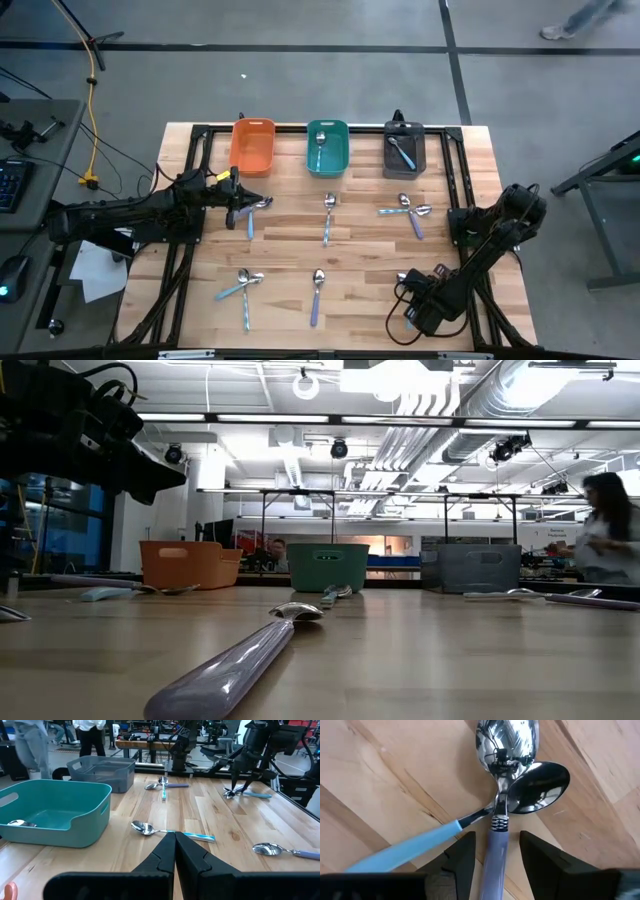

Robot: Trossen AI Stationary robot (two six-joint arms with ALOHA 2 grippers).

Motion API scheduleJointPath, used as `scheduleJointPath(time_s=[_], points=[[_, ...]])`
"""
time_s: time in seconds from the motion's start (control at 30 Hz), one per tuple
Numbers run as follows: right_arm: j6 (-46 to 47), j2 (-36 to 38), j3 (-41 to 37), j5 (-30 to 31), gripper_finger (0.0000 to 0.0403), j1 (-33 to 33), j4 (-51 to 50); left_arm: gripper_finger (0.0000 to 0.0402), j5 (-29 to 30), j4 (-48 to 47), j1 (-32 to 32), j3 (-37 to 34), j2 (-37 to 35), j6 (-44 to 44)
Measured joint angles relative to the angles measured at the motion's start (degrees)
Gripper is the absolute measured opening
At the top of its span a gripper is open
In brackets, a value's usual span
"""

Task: Sort silverware by color (type)
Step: Put the purple spoon into the orange bin

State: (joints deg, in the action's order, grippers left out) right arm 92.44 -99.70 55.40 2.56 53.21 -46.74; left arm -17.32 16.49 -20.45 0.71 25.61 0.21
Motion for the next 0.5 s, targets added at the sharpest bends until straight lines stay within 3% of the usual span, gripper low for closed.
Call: scheduleJointPath(time_s=[0.5], points=[[-1.03,-0.07,-0.04,-0.04,0.0144,-0.66,0.29,0.0001,0.0,-0.47,-0.02,0.0,0.0,0.0]])
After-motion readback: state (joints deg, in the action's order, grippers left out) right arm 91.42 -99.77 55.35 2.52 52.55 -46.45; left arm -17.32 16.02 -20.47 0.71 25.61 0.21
